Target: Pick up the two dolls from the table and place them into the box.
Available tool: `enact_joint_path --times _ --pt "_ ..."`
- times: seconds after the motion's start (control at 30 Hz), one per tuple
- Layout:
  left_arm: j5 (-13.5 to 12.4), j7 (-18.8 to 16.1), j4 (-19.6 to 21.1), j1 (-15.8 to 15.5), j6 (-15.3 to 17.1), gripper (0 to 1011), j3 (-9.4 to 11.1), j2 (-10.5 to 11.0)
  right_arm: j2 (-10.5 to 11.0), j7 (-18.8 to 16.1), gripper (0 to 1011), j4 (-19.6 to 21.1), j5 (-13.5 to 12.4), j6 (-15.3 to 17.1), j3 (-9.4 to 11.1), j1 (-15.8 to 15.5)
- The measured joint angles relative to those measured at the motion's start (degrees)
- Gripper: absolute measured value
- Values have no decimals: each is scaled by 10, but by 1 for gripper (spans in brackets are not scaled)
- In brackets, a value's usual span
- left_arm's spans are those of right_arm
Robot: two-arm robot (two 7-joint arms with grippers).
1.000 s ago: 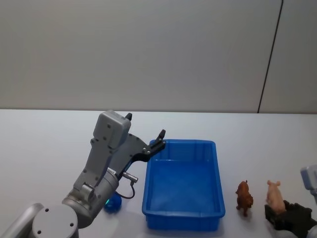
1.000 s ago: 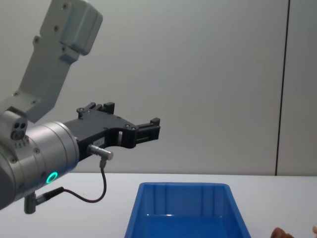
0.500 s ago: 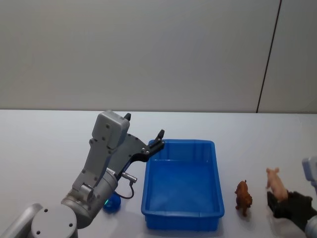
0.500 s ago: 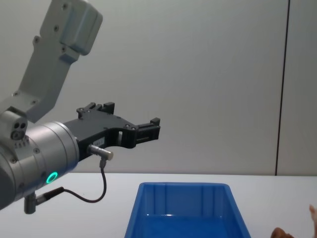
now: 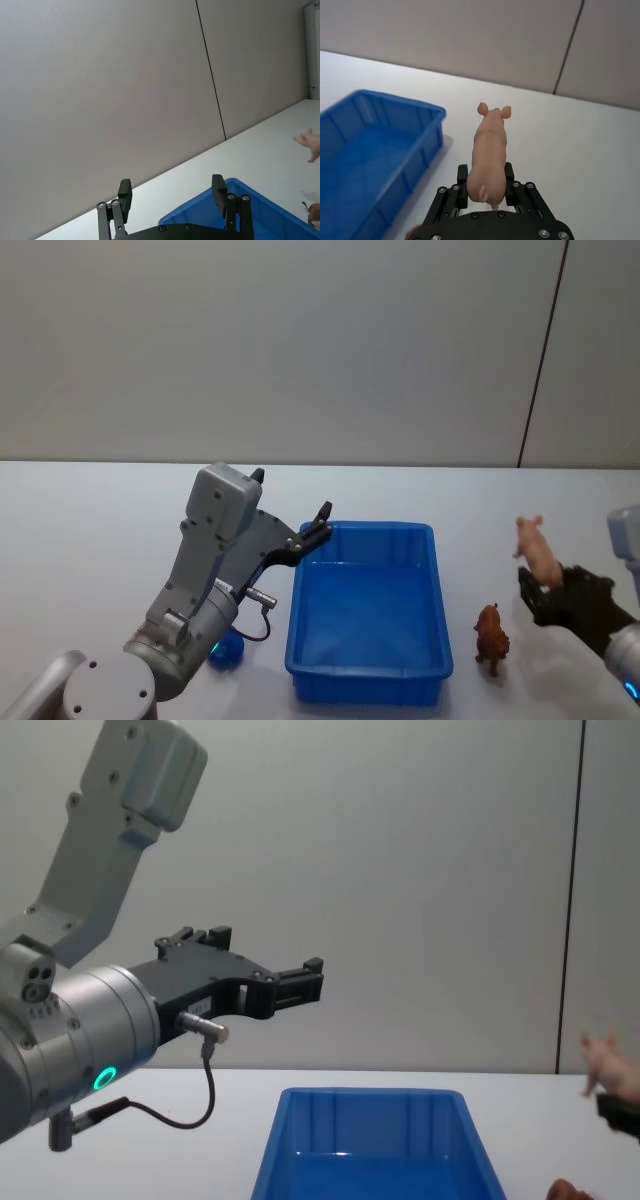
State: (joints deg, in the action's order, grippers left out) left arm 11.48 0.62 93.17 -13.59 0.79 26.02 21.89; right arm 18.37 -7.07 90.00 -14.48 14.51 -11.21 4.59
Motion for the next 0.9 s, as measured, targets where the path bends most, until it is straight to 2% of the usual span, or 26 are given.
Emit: enact_joint_path --times 0.37,0.7,0.83,0.9 --pt "0 0 0 0 0 1004 0 0 -14 -62 381 11 16 -8 -14 27" --pt "0 0 0 0 0 1004 0 0 -43 -118 380 -1 44 9 -46 48" --pt "0 0 0 0 0 1004 0 0 -51 -129 384 -8 53 15 -56 52" --pt "0 0 0 0 0 1004 0 0 -54 -132 422 -11 56 17 -60 53"
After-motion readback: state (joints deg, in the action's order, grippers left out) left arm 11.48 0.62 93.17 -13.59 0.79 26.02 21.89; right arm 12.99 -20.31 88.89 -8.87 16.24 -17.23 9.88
